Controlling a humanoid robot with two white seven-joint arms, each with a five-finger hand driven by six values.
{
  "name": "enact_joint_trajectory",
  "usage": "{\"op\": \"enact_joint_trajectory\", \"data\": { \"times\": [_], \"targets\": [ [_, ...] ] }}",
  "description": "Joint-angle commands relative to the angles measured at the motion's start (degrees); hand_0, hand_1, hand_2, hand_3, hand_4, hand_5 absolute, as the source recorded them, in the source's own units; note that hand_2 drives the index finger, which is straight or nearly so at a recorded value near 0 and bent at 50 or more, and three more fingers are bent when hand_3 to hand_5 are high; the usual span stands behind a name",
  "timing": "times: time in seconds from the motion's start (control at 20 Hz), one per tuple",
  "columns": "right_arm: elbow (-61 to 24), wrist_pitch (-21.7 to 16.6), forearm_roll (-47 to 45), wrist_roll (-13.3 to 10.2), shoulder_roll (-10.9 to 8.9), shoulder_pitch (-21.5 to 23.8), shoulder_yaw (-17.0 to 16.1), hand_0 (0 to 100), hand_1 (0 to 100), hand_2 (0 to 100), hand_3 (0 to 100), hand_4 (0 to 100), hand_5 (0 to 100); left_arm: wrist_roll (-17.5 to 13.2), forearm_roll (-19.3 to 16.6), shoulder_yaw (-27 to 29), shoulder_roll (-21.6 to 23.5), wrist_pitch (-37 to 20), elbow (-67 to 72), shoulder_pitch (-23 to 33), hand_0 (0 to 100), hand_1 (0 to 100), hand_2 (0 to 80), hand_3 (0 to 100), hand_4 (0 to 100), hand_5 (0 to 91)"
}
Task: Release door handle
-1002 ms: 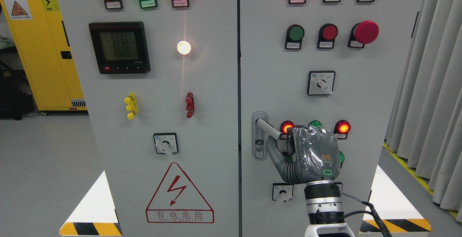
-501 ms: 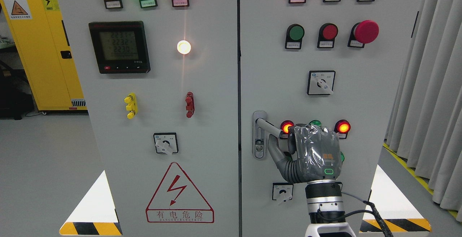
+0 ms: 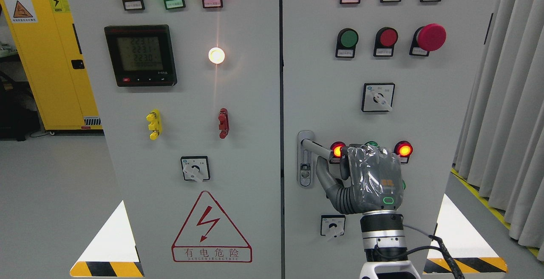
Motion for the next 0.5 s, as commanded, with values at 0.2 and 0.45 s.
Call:
{"op": "enact_joint_trajectory", "data": {
  "times": [0.2, 0.45],
  "targets": [
    [-0.02, 0.0, 0.0, 0.35, 0.07, -0.26, -0.08, 52, 40, 99, 100, 100, 100, 0.01, 0.0, 0.0, 0.0, -0.02, -0.7, 0.0, 12, 56, 0.0, 0, 0, 0.0],
    [-0.02, 0.0, 0.0, 0.26, 0.07, -0.26, -0.08, 52, 40, 98, 100, 100, 100, 0.01, 0.0, 0.0, 0.0, -0.02, -0.7, 0.0, 12, 56, 0.0, 0, 0, 0.0]
  ]
}}
